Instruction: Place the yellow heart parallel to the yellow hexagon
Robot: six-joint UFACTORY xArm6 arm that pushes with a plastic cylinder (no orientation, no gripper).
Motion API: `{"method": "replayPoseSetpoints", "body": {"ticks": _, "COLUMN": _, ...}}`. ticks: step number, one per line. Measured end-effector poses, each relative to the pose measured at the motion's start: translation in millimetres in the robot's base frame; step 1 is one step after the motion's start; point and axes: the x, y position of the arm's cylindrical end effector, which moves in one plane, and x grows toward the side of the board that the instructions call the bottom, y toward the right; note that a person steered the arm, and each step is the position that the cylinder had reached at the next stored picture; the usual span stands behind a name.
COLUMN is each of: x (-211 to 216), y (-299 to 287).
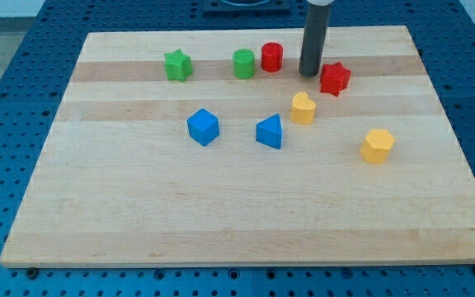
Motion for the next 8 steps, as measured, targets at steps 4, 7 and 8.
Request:
{"method": "replayPoseSetpoints", "body": {"ticks": 4, "x": 57.2, "y": -30.8}}
{"method": "replayPoseSetpoints", "body": {"ticks": 7, "x": 62.6, "y": -6.3}}
{"method": "replayPoseSetpoints", "body": {"ticks": 8, "x": 84.0, "y": -2.4}}
